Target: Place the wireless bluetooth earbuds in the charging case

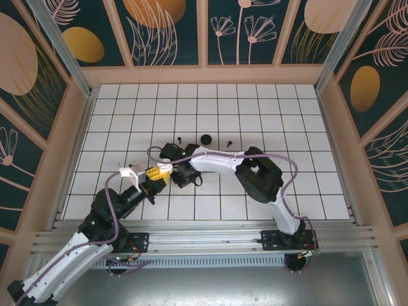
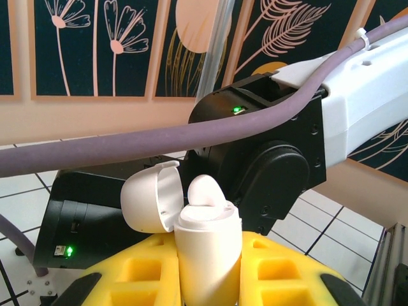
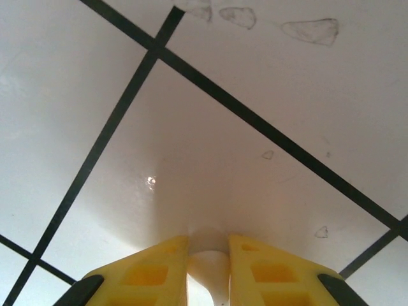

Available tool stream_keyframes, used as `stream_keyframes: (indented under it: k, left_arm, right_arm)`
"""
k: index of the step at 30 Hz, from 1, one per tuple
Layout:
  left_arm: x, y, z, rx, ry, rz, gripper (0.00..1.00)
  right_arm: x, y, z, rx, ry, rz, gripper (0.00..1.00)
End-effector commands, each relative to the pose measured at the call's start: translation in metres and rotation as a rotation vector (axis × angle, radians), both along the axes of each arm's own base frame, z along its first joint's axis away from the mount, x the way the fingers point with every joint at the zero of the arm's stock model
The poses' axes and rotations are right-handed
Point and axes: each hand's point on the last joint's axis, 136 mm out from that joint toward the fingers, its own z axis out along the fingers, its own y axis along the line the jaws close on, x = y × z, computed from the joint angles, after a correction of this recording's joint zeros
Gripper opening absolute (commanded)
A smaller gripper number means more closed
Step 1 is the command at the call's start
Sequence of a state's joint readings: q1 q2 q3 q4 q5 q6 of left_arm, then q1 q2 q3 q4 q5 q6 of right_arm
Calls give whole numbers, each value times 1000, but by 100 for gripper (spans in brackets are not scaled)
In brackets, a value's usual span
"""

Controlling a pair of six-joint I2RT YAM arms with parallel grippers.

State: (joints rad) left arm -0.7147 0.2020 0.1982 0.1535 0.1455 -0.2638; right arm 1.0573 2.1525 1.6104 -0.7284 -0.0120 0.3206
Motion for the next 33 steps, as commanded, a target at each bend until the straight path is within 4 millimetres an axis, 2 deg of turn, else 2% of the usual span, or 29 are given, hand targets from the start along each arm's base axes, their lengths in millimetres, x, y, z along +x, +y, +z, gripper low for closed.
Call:
stream_keyframes:
  k: [1, 7, 17, 24, 33]
  left_arm:
    - [-1, -3, 14, -11, -45, -11, 0]
    - [1, -7, 15, -34, -54, -24, 0]
    - [8, -24, 21, -18, -76, -69, 0]
    - [11, -40, 29, -12, -94, -125, 0]
    - [17, -59, 32, -20, -100, -189, 0]
  right_arm:
    - [13, -36, 3, -67, -23, -91, 19]
    - [29, -64, 20, -35, -44, -174, 17]
    - [53, -103, 66, 103, -110, -320, 16]
    - [64, -122, 115, 205, -210, -385, 16]
    - [67, -131, 188, 380, -366, -389, 15]
